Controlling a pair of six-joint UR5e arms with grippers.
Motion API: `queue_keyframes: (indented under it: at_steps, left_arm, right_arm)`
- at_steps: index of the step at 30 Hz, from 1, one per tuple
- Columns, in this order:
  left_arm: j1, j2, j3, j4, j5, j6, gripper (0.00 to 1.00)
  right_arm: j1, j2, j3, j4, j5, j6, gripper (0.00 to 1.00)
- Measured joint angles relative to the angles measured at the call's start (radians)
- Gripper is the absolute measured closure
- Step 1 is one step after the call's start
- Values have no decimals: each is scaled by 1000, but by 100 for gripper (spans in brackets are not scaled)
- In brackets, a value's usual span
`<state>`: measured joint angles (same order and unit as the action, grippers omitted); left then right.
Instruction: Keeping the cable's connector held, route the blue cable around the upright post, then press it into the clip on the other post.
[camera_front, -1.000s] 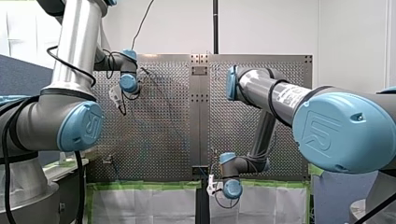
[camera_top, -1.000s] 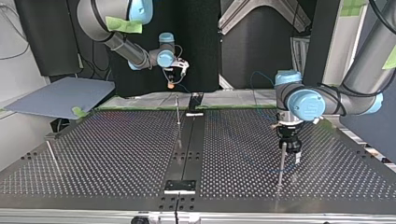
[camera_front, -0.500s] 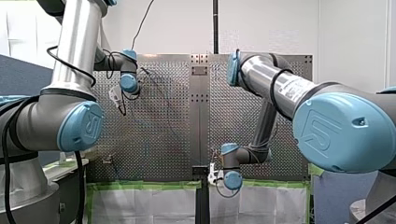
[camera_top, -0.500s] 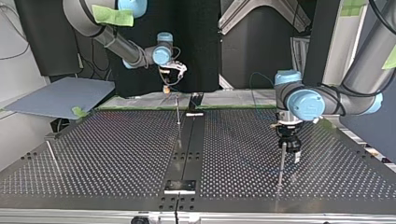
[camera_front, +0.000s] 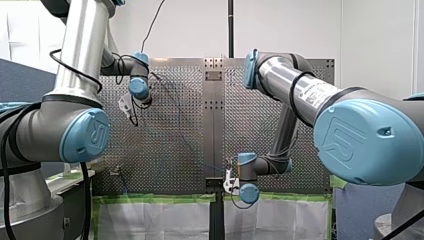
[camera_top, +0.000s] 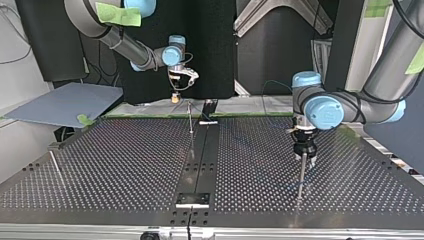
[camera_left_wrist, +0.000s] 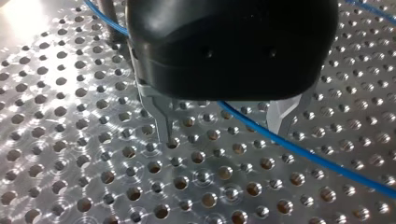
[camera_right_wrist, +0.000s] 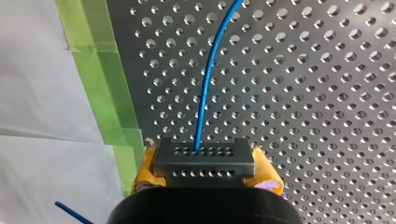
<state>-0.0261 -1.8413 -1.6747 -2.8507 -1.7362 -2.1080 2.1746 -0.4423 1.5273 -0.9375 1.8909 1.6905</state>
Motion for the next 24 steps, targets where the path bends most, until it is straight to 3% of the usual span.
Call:
queue_keyframes:
  at_steps: [8, 18, 24]
  left_arm:
    - [-7, 0, 0, -15, -9, -1, 0]
    - [-10, 0, 0, -26, -13, -1, 0]
    - [-14, 0, 0, -40, -14, -1, 0]
  right_arm:
    - [10, 5, 11, -19, 5, -23, 100]
    - [16, 12, 61, -80, 11, -27, 100]
    - [16, 53, 84, -133, 21, -23, 100]
